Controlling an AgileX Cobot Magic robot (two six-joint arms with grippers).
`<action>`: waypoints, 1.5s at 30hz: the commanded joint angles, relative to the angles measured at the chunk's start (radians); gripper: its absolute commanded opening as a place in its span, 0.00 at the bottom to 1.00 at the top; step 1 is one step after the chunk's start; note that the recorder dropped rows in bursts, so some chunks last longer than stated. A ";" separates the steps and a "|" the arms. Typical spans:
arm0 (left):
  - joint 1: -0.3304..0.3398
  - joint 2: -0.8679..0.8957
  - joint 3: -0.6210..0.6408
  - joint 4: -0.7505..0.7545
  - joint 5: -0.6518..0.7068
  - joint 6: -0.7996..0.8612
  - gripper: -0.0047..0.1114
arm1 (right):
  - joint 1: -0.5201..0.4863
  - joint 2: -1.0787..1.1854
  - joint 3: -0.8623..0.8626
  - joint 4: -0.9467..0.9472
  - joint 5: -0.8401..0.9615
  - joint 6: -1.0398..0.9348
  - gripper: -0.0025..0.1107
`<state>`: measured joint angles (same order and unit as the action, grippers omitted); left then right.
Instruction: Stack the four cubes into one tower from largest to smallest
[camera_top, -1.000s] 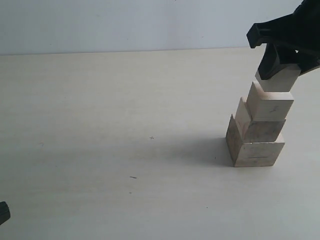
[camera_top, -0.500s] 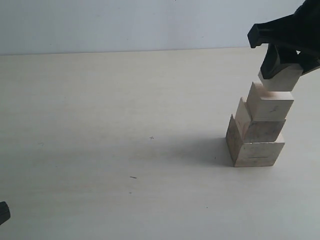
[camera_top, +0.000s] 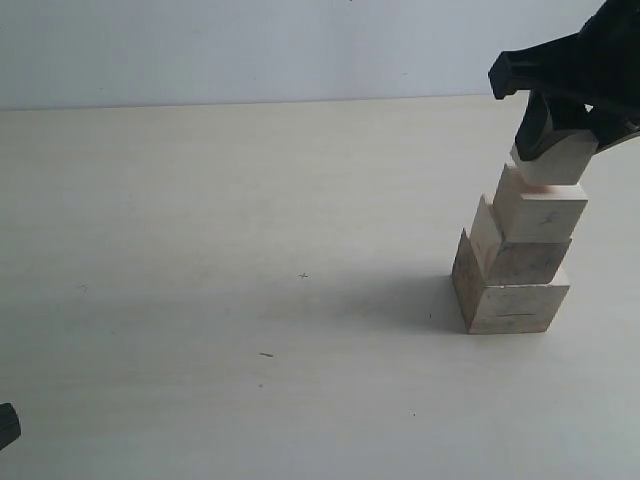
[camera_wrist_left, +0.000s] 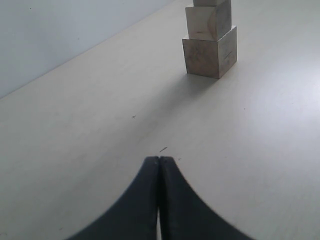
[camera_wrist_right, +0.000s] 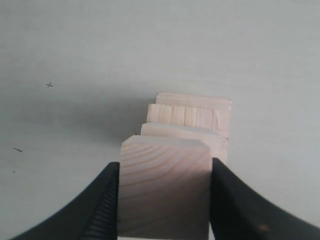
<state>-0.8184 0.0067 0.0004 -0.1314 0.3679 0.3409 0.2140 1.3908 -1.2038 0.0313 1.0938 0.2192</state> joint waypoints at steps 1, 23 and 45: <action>0.002 -0.007 0.000 -0.003 -0.006 -0.004 0.04 | -0.004 0.002 -0.001 0.003 -0.011 -0.011 0.24; 0.002 -0.007 0.000 -0.003 -0.006 -0.004 0.04 | -0.004 0.005 0.001 -0.003 0.016 -0.015 0.24; 0.002 -0.007 0.000 -0.003 -0.006 -0.003 0.04 | -0.004 0.009 0.001 -0.005 0.016 -0.035 0.24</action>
<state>-0.8184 0.0067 0.0004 -0.1314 0.3679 0.3409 0.2140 1.3925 -1.2038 0.0351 1.1113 0.1948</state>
